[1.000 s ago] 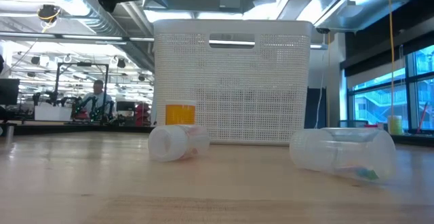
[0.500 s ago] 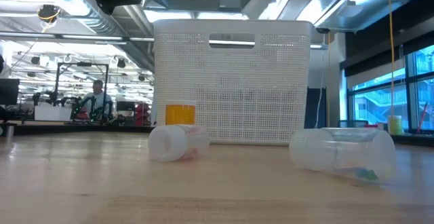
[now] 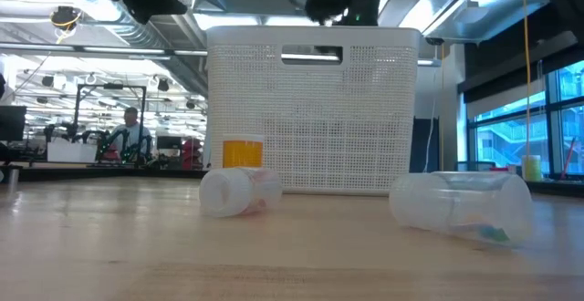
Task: Pick & place medical supplies in basket/bin
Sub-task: Put the small white pill bottle into the white bin
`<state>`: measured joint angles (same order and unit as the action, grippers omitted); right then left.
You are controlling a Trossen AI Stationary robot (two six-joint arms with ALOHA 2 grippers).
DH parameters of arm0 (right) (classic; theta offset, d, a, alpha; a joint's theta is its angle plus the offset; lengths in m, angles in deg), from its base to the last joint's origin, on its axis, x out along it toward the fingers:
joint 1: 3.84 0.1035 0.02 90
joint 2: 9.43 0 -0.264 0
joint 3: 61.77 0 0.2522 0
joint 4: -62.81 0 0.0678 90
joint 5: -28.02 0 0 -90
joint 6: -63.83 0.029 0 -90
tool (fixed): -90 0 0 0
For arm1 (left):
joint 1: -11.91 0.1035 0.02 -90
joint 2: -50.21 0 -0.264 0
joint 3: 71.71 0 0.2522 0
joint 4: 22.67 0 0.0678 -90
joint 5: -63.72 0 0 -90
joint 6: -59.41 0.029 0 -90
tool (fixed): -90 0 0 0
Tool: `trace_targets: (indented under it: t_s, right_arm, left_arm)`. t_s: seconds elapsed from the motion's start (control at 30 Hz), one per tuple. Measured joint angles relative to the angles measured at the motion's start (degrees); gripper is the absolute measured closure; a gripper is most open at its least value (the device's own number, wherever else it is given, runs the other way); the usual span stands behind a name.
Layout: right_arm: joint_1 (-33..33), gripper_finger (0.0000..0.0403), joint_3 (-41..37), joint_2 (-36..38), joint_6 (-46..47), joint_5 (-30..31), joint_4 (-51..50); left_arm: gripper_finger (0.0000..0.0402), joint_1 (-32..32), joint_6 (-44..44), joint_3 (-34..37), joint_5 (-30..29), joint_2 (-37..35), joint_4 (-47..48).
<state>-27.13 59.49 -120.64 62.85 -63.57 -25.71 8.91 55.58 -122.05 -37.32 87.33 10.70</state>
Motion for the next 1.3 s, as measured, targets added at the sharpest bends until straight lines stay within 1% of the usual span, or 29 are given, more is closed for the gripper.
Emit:
trace_targets:
  t_s: [0.2,0.37,0.7,1.03,1.3]
  right_arm:
    - [-0.40,0.0242,-0.02,-4.12,-1.24,-0.01,-0.54]
    - [-0.40,0.0242,-0.02,-6.16,-1.27,-0.01,-0.37]
    - [-0.40,0.0242,-0.04,-12.54,-0.89,0.27,-0.06]
    - [-0.40,0.0238,-0.04,-13.41,-0.73,0.35,1.98]
    - [-0.40,0.0204,-0.04,-13.41,-0.76,0.19,2.21]
  left_arm:
    - [0.0235,0.00,0.03,0.00,-0.01,-0.02,0.00]
    - [0.0235,0.00,0.01,0.00,-0.01,-0.02,0.16]
    - [0.0235,0.00,-0.01,0.00,-0.01,-0.02,0.76]
    - [0.0235,0.00,-0.01,0.00,-0.01,-0.01,2.08]
    - [0.0235,0.00,-0.03,0.00,-0.01,0.00,2.08]
